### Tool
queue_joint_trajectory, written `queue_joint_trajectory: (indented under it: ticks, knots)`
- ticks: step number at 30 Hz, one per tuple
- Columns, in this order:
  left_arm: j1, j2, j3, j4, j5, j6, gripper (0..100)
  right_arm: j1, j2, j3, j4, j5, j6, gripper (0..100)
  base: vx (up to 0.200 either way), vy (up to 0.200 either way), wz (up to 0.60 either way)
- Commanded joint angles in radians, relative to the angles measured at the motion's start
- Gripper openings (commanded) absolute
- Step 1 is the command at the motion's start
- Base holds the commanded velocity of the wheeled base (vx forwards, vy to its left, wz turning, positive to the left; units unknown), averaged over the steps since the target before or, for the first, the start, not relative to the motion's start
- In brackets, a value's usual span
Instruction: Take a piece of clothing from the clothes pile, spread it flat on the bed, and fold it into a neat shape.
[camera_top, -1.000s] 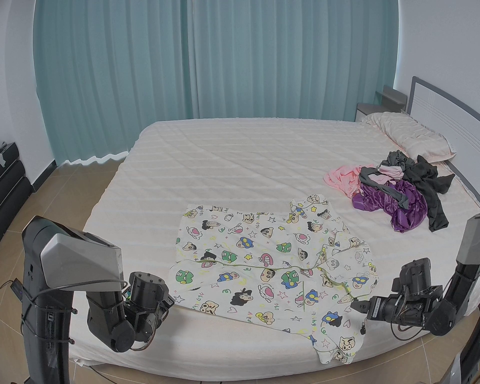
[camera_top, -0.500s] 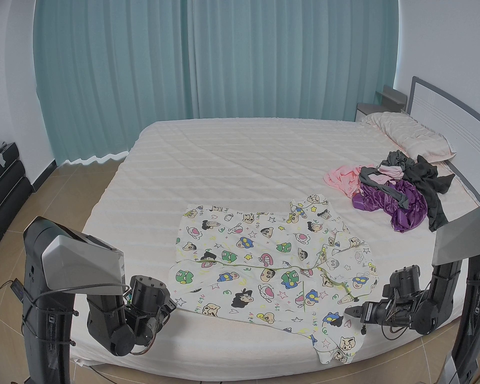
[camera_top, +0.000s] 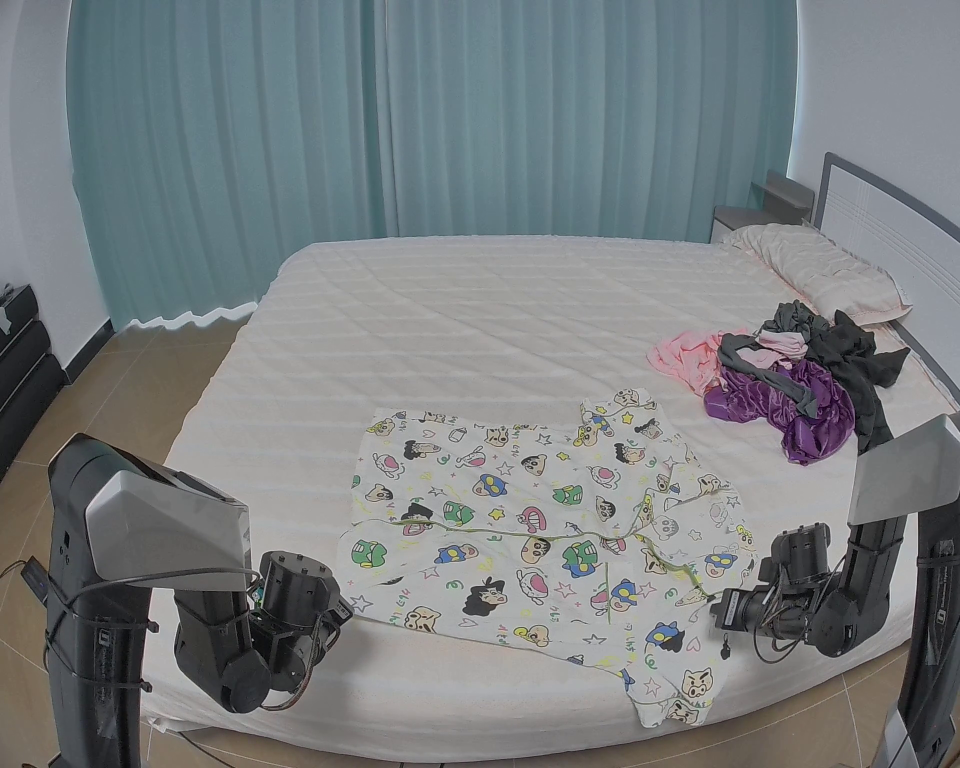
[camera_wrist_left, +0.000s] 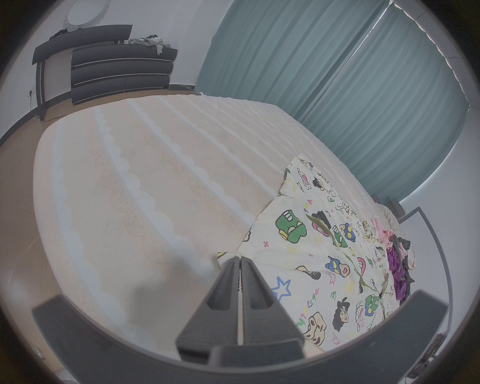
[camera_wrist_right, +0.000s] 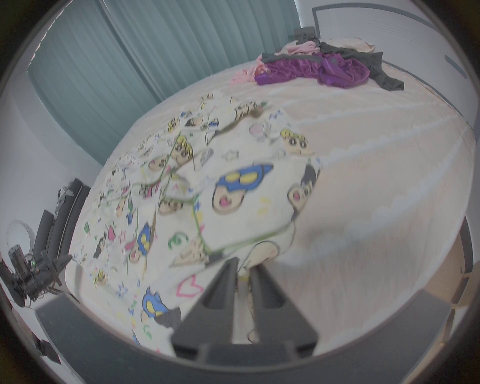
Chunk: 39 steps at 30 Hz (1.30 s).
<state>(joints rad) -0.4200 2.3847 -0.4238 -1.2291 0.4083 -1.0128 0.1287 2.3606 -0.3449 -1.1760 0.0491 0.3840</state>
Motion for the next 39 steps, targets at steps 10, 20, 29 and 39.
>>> queue_joint_trajectory:
  ticks: [10,20,29,39]
  knots:
    - [0.003,0.005,-0.013,-0.035,0.003,0.002,0,-0.07,-0.001,-0.235,0.019,-0.003,-0.001,0,0.0,0.0,0.0]
    - [0.006,0.018,-0.021,-0.035,0.001,0.011,0,-0.07,0.035,-0.27,0.061,0.006,-0.019,100,0.0,0.0,0.0]
    - [0.009,0.019,-0.026,-0.035,0.0,0.011,0,-0.198,-0.089,-0.157,0.061,0.012,-0.033,100,0.0,0.0,0.0]
    - [0.009,0.019,-0.027,-0.035,0.0,0.011,0,-0.242,-0.231,0.033,0.055,0.126,-0.037,100,0.0,0.0,0.0]
